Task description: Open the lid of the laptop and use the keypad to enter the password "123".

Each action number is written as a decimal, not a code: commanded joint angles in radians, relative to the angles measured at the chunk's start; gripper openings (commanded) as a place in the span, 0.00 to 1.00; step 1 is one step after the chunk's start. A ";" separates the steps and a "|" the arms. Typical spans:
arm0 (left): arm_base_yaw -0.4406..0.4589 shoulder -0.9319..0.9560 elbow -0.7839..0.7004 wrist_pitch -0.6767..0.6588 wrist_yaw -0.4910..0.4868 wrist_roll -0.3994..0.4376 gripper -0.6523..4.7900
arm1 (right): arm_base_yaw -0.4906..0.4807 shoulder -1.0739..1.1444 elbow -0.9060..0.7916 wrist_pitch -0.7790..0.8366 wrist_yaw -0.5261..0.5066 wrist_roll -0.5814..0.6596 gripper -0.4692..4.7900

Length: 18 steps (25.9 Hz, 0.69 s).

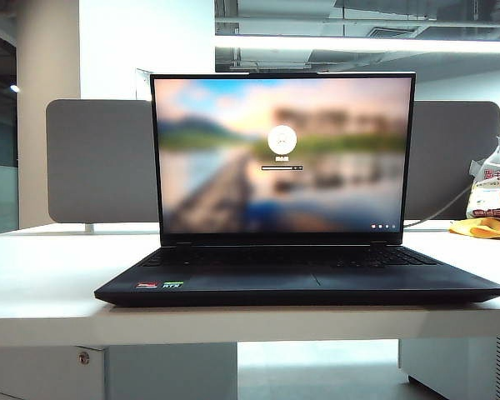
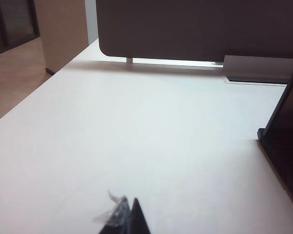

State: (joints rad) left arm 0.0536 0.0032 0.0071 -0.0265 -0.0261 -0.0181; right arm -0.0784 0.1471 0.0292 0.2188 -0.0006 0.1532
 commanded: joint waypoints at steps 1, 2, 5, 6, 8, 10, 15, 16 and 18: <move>0.000 0.000 0.000 0.005 0.004 0.003 0.11 | -0.001 -0.045 -0.021 -0.010 -0.001 0.005 0.09; 0.000 0.000 0.000 0.005 0.004 0.003 0.11 | -0.001 -0.058 -0.024 -0.026 -0.002 0.004 0.09; 0.000 0.000 0.000 0.006 0.005 0.003 0.11 | -0.002 -0.098 -0.024 -0.092 0.005 -0.001 0.09; 0.000 0.000 0.000 0.005 0.004 0.003 0.11 | -0.003 -0.113 -0.024 -0.121 0.008 -0.005 0.09; 0.000 0.000 0.000 0.006 0.004 0.003 0.11 | -0.002 -0.137 -0.024 -0.170 0.008 -0.014 0.09; 0.000 0.000 0.000 0.006 0.004 0.003 0.11 | -0.002 -0.144 -0.024 -0.217 0.006 -0.031 0.09; 0.000 0.000 0.000 0.006 0.004 0.003 0.11 | -0.002 -0.145 -0.024 -0.299 0.000 -0.089 0.09; 0.000 0.000 0.000 0.006 0.004 0.003 0.11 | -0.002 -0.144 -0.024 -0.307 -0.002 -0.107 0.09; 0.000 0.000 0.000 0.006 0.004 0.003 0.11 | -0.002 -0.144 -0.024 -0.321 -0.002 -0.138 0.09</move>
State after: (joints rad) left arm 0.0536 0.0032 0.0071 -0.0269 -0.0261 -0.0181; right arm -0.0799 0.0029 0.0086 -0.1020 -0.0006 0.0505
